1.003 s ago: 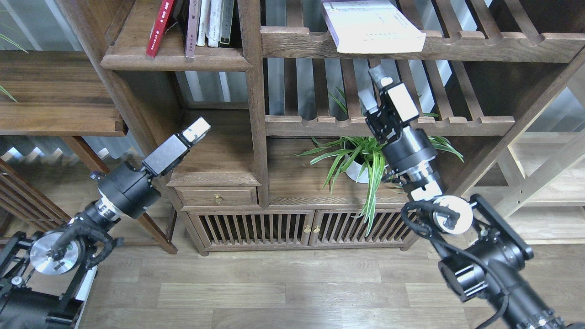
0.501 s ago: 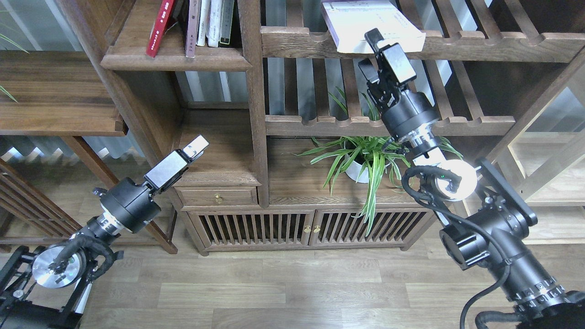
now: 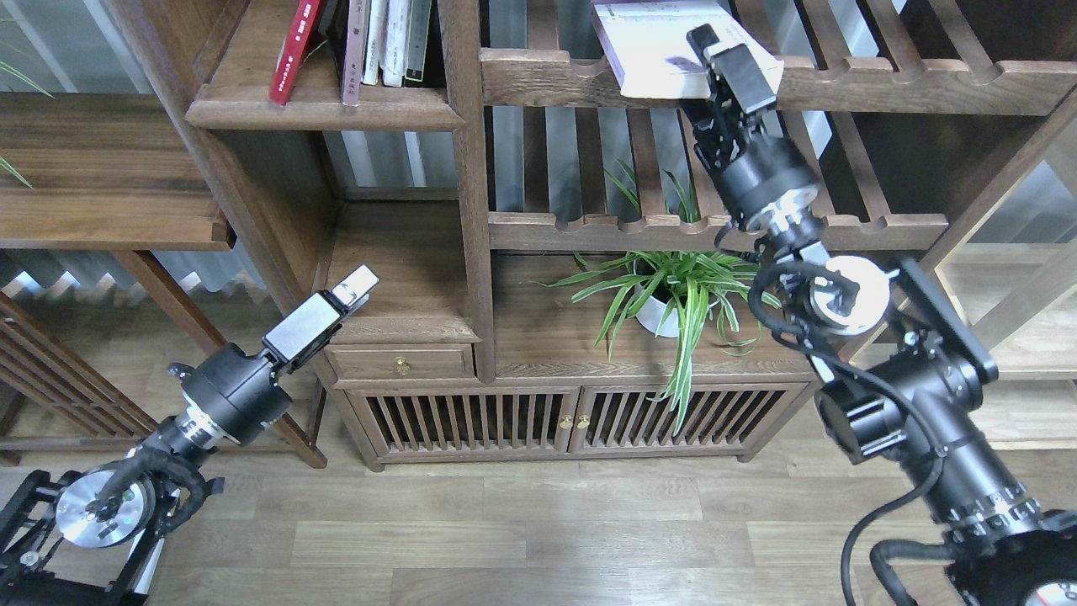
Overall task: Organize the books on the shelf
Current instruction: 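Grasp the white book on the top shelf with the right gripper and pull it out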
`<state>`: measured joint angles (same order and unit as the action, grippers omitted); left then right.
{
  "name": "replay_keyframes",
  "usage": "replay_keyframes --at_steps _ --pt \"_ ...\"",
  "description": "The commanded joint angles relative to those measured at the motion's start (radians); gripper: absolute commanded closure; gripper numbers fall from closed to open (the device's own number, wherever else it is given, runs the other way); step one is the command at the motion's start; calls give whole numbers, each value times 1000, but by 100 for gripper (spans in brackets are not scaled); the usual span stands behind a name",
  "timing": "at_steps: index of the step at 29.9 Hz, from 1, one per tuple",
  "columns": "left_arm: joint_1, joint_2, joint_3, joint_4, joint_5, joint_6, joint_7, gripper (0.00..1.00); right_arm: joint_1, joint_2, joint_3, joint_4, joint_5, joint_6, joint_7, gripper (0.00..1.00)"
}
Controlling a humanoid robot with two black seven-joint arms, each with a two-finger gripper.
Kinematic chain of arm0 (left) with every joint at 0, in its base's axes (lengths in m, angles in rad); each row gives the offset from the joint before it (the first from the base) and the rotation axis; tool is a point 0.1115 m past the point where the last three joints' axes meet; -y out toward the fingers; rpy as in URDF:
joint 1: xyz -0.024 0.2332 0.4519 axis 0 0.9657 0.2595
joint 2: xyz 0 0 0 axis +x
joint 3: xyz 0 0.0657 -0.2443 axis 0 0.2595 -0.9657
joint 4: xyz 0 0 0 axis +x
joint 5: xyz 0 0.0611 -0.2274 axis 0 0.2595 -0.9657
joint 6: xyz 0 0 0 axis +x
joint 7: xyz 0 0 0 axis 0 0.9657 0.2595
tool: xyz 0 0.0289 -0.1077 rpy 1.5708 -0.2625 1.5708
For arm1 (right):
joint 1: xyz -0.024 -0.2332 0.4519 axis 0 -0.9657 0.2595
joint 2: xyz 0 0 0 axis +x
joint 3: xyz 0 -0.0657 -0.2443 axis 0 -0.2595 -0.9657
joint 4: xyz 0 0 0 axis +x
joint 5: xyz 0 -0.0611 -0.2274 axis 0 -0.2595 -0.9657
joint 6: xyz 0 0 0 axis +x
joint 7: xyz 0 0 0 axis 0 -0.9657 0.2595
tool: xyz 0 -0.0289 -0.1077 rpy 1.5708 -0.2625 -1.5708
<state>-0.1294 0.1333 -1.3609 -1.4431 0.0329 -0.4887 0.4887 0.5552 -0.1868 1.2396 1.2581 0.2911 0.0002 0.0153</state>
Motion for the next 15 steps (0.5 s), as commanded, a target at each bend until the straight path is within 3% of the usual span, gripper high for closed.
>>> replay_keyframes --at_steps 1,6,7,15 --pt "4 0 -6 1 -1 0 0 14 48 1 14 -2 32 -101 -2 18" --pt "10 6 -23 9 -5 0 0 14 48 4 15 7 94 -103 -3 90" --pt "10 6 -29 9 -5 0 0 14 49 6 14 9 97 -94 -5 96" --pt "17 6 -43 24 -7 0 0 14 3 -42 5 9 97 -49 -17 96"
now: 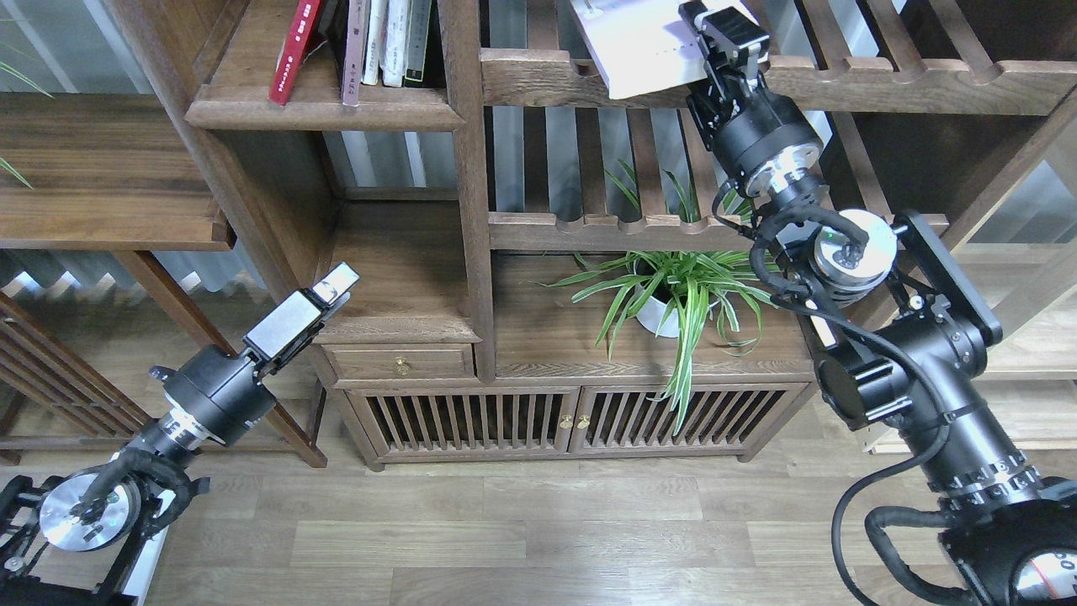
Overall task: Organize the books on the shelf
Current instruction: 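Grasp the white book on the top shelf with the right gripper and pull it out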
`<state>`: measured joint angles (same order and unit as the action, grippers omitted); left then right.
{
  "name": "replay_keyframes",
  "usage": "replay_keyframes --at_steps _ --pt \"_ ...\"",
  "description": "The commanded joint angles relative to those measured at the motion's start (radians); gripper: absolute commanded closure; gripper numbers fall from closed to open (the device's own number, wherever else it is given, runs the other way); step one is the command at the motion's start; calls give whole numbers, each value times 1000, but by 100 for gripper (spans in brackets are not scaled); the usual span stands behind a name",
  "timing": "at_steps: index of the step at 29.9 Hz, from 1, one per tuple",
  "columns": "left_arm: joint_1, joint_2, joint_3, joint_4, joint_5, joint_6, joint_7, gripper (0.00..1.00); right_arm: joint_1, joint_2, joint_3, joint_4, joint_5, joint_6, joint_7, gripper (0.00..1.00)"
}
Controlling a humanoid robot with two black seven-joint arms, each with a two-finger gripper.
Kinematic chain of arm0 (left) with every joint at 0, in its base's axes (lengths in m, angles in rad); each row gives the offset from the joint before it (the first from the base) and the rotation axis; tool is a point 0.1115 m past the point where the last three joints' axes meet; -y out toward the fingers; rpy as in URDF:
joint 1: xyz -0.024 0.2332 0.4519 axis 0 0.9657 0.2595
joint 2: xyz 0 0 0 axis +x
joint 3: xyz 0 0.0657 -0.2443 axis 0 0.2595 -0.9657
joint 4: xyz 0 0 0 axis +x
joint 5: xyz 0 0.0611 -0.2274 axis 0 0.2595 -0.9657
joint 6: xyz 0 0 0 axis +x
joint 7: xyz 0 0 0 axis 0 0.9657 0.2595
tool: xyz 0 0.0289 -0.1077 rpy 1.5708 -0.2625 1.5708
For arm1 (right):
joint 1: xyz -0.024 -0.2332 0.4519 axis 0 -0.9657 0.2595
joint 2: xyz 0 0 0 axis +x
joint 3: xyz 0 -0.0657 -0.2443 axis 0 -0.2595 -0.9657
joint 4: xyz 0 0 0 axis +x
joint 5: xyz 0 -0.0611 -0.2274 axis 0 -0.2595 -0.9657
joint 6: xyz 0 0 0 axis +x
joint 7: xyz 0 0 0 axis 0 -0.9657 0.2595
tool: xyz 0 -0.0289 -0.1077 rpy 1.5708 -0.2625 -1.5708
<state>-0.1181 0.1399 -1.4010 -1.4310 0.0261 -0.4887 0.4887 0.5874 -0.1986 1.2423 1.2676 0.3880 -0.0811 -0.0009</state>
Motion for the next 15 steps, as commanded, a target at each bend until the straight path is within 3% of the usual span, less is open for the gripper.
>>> replay_keyframes --at_steps 1,15 --pt "6 0 -4 15 0 0 0 14 -37 -41 -1 -1 0 52 -2 96" --pt "6 -5 -3 32 0 0 0 14 -185 -96 9 27 0 247 -2 95"
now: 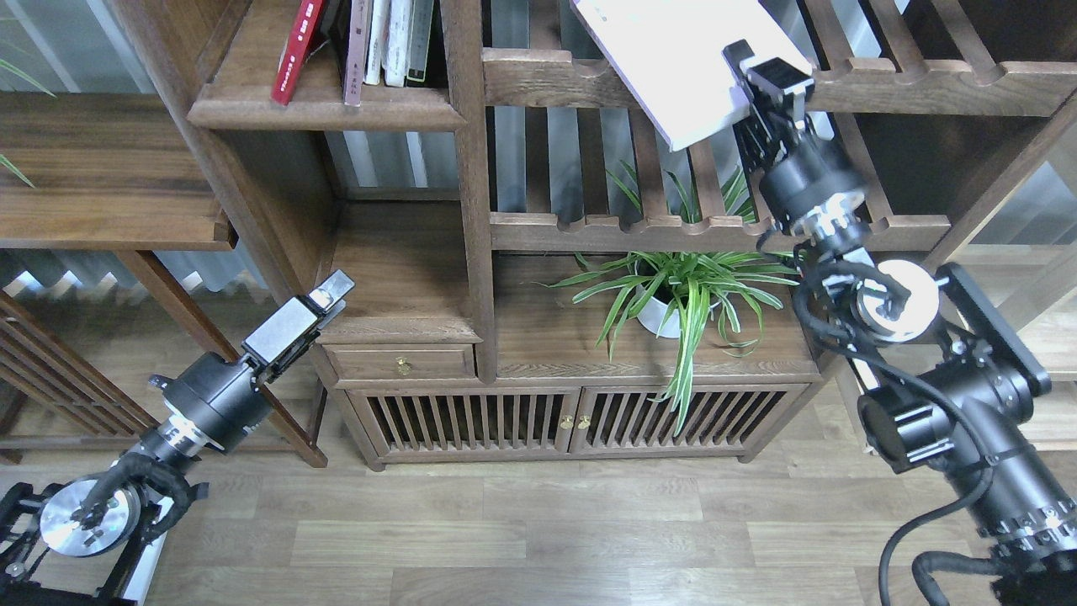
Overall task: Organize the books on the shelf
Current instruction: 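Grasp the white book on the top shelf with the right gripper and pull it out, then lower the white book toward the left gripper and grasp it with the left gripper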
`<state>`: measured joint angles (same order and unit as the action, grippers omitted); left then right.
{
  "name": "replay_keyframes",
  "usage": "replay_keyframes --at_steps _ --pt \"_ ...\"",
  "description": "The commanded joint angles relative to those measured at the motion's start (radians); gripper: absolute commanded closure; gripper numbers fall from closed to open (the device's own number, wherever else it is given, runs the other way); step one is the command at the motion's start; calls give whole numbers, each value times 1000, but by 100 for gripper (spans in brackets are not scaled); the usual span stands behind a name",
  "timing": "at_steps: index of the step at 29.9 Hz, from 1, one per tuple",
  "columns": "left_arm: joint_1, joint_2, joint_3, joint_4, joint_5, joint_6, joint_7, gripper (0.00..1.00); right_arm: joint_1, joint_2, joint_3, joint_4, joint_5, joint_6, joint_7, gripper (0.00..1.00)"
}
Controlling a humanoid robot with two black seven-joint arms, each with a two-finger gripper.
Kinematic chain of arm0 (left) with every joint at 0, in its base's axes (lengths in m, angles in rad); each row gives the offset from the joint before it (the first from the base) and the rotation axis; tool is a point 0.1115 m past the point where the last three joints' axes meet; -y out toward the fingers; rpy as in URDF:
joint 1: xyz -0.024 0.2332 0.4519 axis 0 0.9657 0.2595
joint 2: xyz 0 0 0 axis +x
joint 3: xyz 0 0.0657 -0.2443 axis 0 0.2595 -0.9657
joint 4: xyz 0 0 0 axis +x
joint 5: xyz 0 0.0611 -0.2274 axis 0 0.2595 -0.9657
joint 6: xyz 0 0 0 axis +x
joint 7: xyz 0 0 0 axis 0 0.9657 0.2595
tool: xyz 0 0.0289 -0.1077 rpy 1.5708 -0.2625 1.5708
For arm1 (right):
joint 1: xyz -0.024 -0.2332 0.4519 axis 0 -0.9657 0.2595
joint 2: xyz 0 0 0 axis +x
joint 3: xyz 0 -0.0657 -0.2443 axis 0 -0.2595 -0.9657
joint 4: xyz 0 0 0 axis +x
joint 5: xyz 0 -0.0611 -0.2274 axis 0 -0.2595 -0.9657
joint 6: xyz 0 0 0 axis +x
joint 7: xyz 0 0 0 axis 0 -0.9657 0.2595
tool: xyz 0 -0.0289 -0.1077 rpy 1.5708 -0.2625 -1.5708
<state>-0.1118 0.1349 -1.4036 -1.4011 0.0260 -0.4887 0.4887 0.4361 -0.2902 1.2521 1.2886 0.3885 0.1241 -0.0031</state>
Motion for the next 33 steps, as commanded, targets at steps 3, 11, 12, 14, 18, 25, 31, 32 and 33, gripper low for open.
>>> replay_keyframes --at_steps 3,11,12,14,18,25,31,32,33 --pt "1 -1 2 4 -1 0 0 14 -75 -18 1 12 0 87 0 95" --pt "1 -29 14 10 -41 0 0 15 -226 -58 0 24 0 236 -2 95" --pt "1 -31 14 10 -41 0 0 15 -246 -66 0 25 0 255 -2 95" --pt "1 -31 17 11 -41 0 0 15 -286 -79 -2 25 0 290 -2 95" --pt "1 -34 35 14 -41 0 0 15 -358 -115 -7 25 0 356 -2 95" --pt "23 -124 66 13 -118 0 0 16 -451 -119 -22 28 -5 365 -3 95" --pt "47 -135 89 14 -136 0 0 15 -468 -110 -103 31 -8 365 -3 94" --pt "53 -135 90 14 -142 0 0 15 -465 -107 -114 32 -8 365 -3 94" --pt "66 -135 94 16 -152 0 0 15 -459 -99 -129 32 -8 365 -3 94"
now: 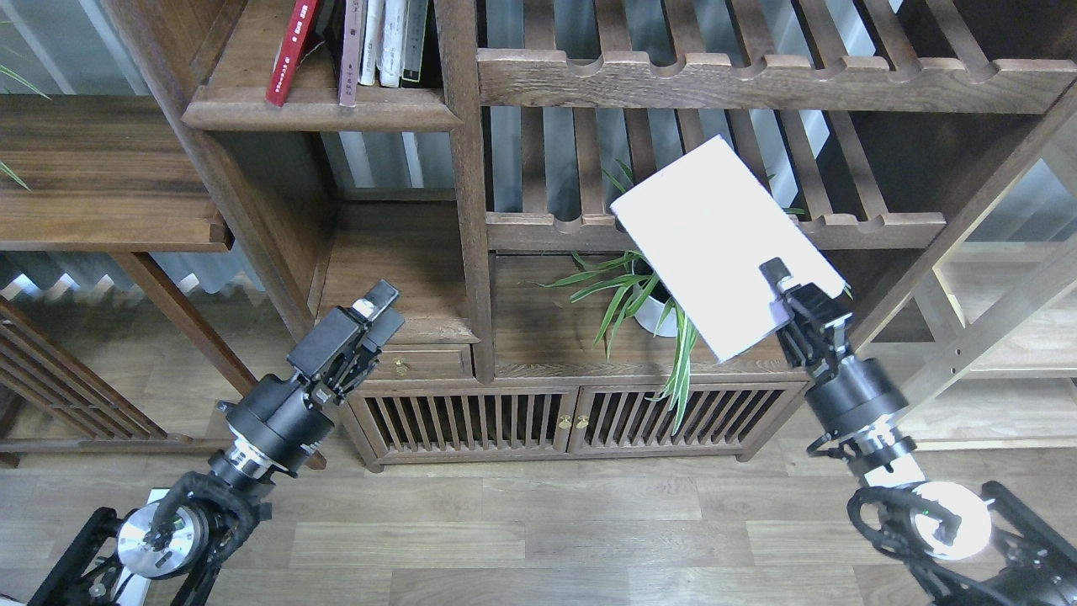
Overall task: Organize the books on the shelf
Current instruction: 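Lower the white book toward the left gripper and grasp it with the left gripper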
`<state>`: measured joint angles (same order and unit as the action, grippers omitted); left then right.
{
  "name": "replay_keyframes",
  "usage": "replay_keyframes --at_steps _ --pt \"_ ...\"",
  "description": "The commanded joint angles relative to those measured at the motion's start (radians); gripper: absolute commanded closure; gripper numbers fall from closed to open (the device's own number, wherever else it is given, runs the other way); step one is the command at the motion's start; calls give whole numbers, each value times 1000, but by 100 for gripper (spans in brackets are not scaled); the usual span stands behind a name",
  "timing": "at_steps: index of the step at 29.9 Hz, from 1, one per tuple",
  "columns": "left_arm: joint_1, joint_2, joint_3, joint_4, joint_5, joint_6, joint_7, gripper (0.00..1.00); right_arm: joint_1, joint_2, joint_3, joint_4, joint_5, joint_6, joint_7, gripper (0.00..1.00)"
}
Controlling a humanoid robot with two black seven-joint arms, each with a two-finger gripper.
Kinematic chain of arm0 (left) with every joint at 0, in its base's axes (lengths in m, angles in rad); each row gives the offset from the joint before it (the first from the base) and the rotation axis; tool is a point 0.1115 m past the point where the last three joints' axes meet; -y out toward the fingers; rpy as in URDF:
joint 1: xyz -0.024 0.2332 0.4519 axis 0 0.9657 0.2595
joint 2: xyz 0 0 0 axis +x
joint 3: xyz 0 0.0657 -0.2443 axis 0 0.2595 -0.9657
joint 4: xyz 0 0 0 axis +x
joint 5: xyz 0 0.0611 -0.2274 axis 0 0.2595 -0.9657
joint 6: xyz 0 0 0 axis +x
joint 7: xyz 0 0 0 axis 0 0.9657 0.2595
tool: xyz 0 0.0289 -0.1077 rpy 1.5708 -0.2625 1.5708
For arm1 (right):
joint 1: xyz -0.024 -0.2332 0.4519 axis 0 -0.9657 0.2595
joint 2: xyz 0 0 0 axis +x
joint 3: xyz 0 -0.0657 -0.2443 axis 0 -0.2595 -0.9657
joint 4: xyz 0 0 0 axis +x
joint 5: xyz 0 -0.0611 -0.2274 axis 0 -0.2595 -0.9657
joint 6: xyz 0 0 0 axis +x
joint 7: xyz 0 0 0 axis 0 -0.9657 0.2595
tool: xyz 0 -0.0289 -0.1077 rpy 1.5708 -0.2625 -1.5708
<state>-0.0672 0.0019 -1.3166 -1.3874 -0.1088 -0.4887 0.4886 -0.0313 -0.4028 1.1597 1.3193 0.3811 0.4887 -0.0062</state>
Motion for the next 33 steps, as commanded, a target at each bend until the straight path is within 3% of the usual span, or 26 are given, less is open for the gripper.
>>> replay_keyframes --at_steps 1,16,33 --pt "27 -2 11 4 -25 0 0 15 11 21 -46 1 -1 0 0 94" --pt "52 -2 129 2 -177 0 0 14 143 193 -282 3 -11 0 -2 93" --pt "37 -2 169 -15 -169 0 0 17 148 231 -385 1 -68 0 -2 93"
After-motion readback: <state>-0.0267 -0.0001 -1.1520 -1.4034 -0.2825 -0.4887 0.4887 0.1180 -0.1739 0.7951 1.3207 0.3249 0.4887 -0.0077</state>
